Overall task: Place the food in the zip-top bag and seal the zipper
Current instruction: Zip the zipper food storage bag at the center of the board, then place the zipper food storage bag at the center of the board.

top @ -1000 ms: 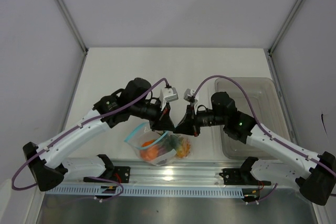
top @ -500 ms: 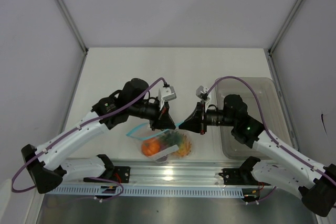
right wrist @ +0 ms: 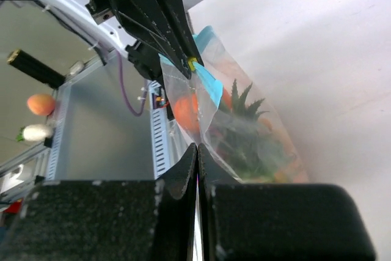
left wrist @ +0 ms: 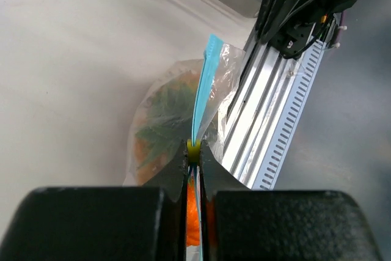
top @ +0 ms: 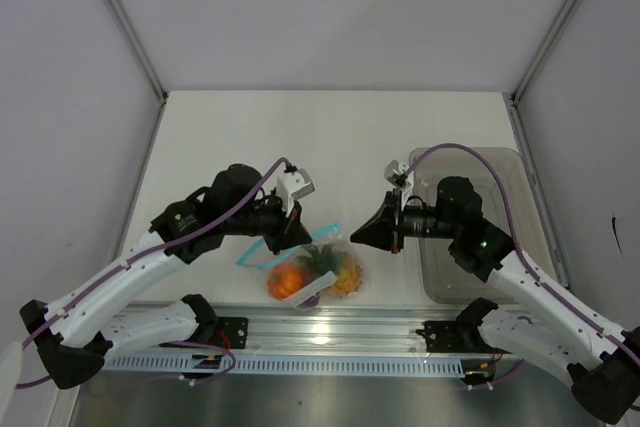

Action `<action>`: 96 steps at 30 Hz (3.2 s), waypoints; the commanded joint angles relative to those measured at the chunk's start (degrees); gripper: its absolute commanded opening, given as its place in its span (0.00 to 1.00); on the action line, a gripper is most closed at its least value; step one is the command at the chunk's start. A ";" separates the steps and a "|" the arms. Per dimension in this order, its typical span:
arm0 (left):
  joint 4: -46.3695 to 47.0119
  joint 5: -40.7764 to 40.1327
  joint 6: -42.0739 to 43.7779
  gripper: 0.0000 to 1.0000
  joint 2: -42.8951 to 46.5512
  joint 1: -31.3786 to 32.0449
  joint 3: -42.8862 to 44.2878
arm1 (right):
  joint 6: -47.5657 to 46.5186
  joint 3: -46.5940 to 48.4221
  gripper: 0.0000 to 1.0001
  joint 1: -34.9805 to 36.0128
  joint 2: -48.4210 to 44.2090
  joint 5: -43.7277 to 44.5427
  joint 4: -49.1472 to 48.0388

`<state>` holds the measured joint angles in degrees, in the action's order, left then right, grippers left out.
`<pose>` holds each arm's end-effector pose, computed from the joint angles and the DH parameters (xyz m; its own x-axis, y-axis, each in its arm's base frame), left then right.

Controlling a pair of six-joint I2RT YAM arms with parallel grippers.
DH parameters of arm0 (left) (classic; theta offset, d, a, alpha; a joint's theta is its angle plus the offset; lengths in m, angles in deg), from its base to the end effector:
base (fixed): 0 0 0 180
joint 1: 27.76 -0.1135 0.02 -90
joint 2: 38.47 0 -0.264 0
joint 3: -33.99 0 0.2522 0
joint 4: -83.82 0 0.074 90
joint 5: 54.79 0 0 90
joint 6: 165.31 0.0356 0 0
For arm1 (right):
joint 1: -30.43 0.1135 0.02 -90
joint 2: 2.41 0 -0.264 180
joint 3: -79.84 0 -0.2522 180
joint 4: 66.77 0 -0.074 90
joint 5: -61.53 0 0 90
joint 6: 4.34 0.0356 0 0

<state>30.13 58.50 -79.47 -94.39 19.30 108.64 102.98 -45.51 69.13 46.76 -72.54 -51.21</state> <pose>0.1248 -0.1548 0.3520 -0.4541 0.3902 -0.8010 0.8625 0.4179 -0.2854 0.1379 0.1422 0.3199 -0.4232 -0.0650 -0.9037 -0.8984 0.1591 0.4093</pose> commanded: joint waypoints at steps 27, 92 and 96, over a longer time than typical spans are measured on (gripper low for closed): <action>5.03 11.78 -3.39 0.01 -1.47 -0.49 1.61 | -24.97 26.00 0.52 7.09 22.37 -10.06 26.67; -10.44 -36.29 -16.32 0.99 16.02 -0.57 -1.39 | -4.32 13.25 0.00 5.95 12.71 32.65 17.45; -11.23 -40.93 -16.05 1.00 14.96 -0.57 1.94 | -4.05 13.70 0.00 6.48 13.94 32.74 17.01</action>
<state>18.33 21.71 -96.87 -78.59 19.06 106.72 98.15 -34.19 75.20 60.15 -41.35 -33.66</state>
